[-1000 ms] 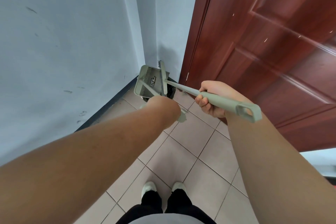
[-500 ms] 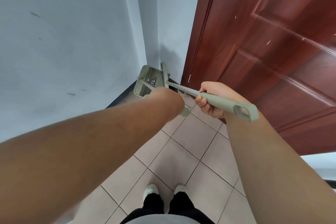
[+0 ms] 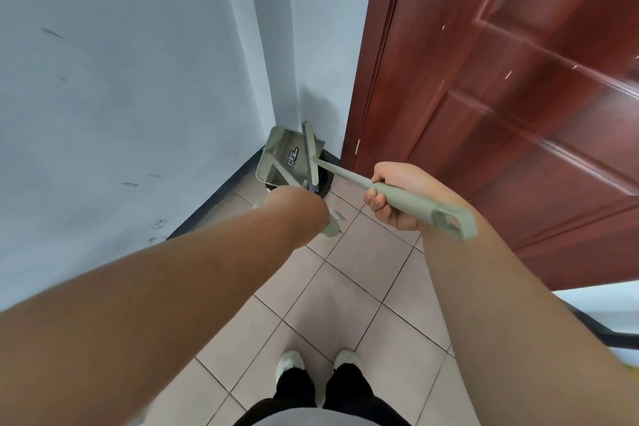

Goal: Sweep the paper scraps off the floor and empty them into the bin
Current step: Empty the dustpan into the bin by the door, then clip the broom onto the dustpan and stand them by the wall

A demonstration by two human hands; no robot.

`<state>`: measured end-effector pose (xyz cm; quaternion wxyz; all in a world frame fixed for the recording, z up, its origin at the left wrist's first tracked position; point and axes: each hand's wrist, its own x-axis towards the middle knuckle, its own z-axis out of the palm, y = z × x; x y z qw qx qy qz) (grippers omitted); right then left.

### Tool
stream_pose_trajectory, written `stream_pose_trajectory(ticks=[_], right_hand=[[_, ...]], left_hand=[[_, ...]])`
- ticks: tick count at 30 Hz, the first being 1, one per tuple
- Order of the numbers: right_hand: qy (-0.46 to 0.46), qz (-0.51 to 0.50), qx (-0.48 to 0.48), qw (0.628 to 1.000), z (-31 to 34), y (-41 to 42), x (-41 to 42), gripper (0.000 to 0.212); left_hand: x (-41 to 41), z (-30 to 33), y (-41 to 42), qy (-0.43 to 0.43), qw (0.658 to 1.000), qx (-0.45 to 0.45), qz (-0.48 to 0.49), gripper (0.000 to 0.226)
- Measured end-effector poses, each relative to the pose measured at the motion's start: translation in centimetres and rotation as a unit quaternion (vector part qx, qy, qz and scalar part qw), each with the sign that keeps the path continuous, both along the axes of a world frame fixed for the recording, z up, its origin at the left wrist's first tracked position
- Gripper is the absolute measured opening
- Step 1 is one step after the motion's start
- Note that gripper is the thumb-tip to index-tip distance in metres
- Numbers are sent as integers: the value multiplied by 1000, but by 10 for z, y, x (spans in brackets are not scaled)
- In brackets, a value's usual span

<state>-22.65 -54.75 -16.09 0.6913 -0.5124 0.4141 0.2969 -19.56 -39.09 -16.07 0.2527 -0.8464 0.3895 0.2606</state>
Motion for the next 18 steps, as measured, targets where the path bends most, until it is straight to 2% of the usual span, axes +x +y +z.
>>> stream_pose_trajectory(ticks=[8,13,18], right_hand=[[-8,-25,7,1000,-5,-3,2,14],[-17,-34,10,999,-3,2,5,14],[-25,-26,11,999,10,11,20,18]], left_hand=[[8,-13,5,6,1000,-16,3,25],[26,1,9,-50,997,-56,-22,24],[59,18,17,-98,984,-143,37,18]])
